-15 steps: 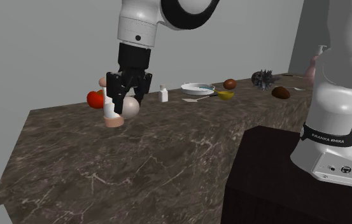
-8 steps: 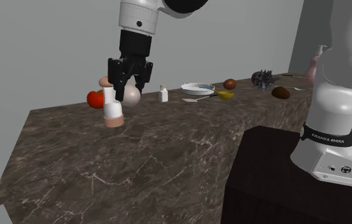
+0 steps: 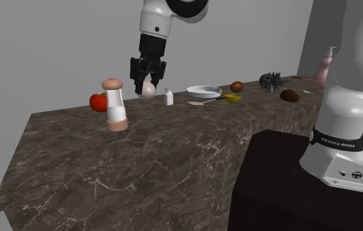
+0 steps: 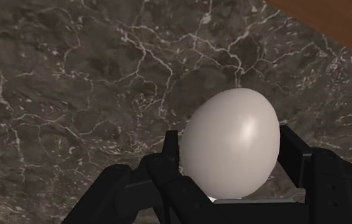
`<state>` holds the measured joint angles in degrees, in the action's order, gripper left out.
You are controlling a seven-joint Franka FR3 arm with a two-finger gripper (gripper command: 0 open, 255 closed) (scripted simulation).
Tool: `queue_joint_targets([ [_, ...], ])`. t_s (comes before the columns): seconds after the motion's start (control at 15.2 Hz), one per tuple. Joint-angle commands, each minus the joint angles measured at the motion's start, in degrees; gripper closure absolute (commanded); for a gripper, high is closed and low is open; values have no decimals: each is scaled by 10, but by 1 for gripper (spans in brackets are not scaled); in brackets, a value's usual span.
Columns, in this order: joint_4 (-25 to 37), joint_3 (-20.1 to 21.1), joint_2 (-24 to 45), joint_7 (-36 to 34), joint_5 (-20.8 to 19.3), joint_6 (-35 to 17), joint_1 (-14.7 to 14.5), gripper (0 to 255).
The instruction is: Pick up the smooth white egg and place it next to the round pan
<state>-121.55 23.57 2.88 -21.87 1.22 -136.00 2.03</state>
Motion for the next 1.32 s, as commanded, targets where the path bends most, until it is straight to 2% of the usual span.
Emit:
queue_joint_targets([
  [0.0, -3, -12, -4, 34, 11, 1, 15, 255],
  [0.66, 34, -71, 22, 183, 39, 22, 86, 255],
  [1.25, 124, -115, 87, 294, 49, 60, 147, 255],
])
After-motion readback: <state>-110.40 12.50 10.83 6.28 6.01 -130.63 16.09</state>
